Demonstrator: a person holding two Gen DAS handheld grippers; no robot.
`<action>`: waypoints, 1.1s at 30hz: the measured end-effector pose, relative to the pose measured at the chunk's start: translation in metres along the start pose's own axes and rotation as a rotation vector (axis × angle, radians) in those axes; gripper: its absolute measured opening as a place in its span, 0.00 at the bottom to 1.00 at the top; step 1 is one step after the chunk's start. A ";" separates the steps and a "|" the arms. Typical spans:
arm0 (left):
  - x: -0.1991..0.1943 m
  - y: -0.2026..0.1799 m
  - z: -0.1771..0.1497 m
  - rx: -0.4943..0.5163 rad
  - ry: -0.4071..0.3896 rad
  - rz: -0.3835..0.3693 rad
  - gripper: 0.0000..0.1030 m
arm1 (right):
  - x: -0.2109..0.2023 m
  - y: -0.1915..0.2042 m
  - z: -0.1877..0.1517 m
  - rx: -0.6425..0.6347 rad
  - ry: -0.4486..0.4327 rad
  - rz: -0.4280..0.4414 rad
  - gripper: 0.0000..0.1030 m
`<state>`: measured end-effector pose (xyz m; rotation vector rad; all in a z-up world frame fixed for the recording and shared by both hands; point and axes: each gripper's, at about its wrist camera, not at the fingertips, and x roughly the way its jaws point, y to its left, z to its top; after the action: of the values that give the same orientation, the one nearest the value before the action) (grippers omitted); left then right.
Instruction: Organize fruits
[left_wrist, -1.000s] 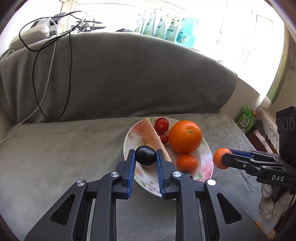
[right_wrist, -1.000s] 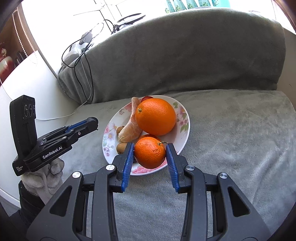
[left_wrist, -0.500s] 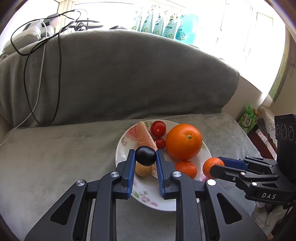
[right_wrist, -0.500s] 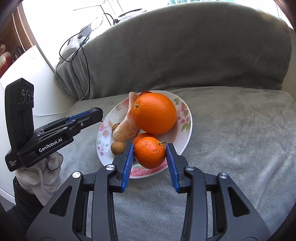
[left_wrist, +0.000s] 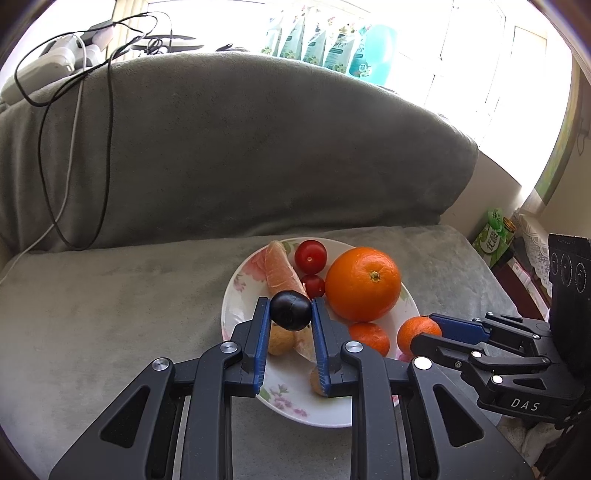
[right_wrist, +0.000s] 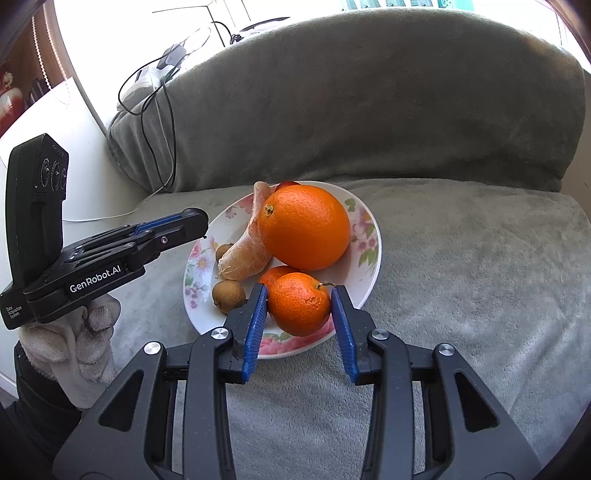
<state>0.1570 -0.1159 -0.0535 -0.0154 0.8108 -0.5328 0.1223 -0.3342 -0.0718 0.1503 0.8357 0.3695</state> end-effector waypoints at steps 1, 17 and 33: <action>0.000 0.000 0.000 -0.001 -0.001 0.000 0.20 | 0.000 0.002 0.000 -0.004 -0.002 -0.005 0.36; 0.001 0.001 0.000 -0.003 0.001 0.000 0.50 | -0.003 0.007 0.001 -0.052 -0.033 -0.027 0.60; -0.005 -0.003 0.002 0.000 -0.017 0.016 0.74 | -0.008 0.016 -0.002 -0.130 -0.055 -0.070 0.86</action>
<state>0.1538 -0.1168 -0.0484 -0.0136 0.7940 -0.5164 0.1112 -0.3223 -0.0634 0.0099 0.7583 0.3516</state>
